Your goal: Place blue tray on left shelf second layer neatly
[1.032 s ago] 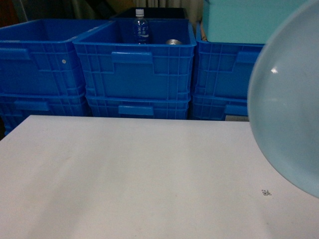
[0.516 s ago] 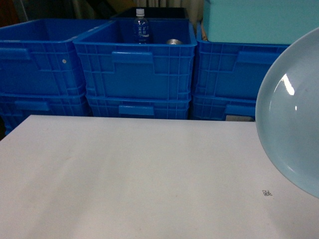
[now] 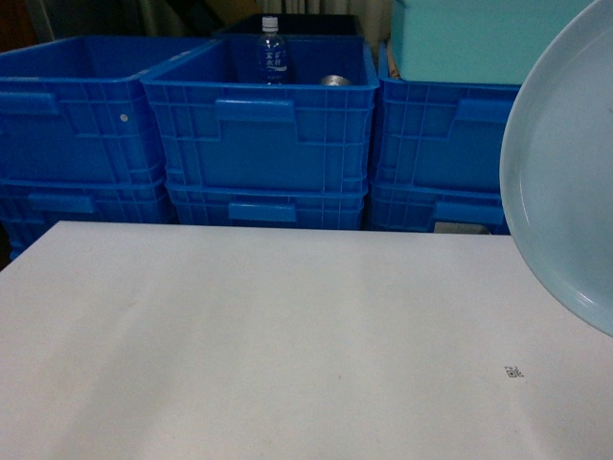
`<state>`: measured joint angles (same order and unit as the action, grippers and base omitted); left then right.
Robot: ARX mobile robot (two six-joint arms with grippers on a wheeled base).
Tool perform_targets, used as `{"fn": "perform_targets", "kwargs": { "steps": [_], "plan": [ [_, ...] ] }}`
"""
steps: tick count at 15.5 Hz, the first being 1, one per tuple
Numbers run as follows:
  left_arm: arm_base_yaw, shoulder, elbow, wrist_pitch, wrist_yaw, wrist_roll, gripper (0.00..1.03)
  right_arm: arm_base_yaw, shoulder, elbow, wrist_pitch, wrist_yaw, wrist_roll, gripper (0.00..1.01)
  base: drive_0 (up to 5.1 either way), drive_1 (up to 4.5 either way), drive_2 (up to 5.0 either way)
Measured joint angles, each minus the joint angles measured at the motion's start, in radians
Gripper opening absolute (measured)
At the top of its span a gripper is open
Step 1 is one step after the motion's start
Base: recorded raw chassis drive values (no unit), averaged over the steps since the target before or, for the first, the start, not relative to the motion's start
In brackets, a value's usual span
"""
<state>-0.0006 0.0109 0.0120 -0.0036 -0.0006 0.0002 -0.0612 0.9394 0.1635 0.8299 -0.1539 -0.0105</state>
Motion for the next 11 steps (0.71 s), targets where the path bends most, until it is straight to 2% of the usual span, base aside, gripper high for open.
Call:
{"fn": "perform_targets", "kwargs": {
  "steps": [11],
  "plan": [
    [0.000, 0.000, 0.000, 0.000, 0.000, 0.000, 0.98, 0.000, 0.001, 0.000, -0.003, 0.000, 0.010, 0.02, 0.0, 0.00, 0.0]
  ]
}}
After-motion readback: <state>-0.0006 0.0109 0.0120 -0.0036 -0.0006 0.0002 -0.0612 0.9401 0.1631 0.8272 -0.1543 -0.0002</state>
